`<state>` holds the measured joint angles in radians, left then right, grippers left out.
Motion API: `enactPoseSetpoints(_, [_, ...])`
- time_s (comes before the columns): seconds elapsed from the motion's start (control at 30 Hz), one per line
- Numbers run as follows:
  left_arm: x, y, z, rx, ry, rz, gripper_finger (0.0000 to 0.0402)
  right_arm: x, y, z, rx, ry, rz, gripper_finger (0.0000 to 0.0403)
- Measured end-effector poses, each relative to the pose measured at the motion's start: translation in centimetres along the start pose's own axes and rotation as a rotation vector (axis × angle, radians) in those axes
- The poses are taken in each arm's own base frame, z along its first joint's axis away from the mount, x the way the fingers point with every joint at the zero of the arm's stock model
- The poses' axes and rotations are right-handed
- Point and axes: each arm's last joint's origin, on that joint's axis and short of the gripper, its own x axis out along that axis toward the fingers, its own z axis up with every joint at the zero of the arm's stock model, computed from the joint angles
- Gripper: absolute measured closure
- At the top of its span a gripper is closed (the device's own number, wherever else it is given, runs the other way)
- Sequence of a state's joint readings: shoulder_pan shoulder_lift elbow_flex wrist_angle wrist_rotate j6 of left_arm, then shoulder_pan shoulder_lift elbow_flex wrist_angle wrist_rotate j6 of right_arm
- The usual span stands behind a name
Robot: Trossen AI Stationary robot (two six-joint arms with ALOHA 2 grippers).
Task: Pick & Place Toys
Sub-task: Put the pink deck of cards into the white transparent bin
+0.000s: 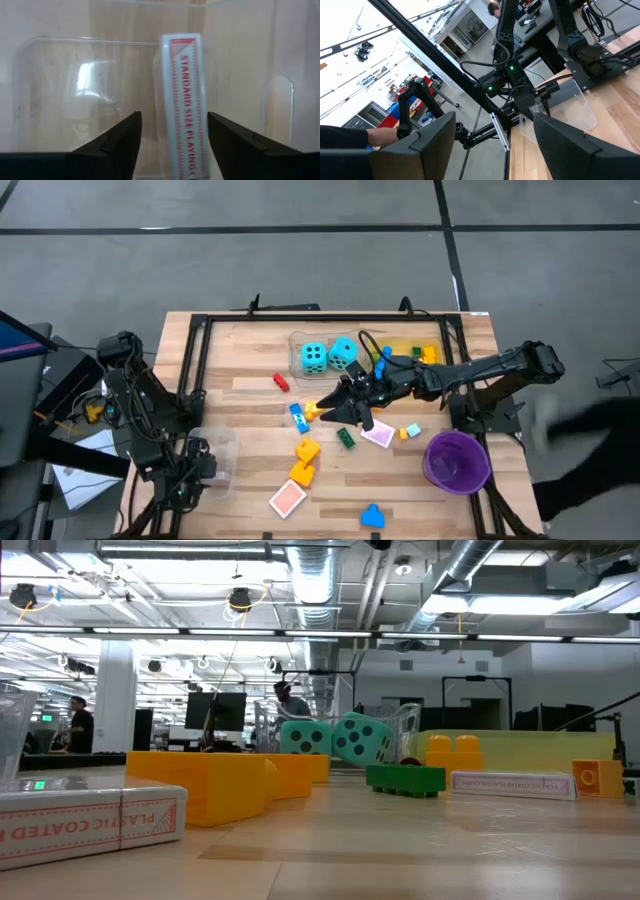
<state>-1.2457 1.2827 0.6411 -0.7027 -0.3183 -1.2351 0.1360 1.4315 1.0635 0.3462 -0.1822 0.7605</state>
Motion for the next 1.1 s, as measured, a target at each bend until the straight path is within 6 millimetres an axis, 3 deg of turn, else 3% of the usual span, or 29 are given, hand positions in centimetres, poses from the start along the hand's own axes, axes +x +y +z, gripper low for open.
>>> enactPoseSetpoints(0.17, [-0.02,0.37,-0.14,0.016,0.019,0.035,0.0212,0.00,0.01,0.01,0.000,0.000,0.000,0.0143])
enactPoseSetpoints(0.67, [-0.04,0.58,-0.26,0.072,0.049,0.049,0.0231,0.00,0.01,0.01,0.000,0.000,0.000,0.0143])
enactPoseSetpoints(1.1, [-0.06,0.46,-0.27,0.066,0.062,0.034,0.0332,0.00,0.01,0.01,0.000,0.000,0.000,0.0143])
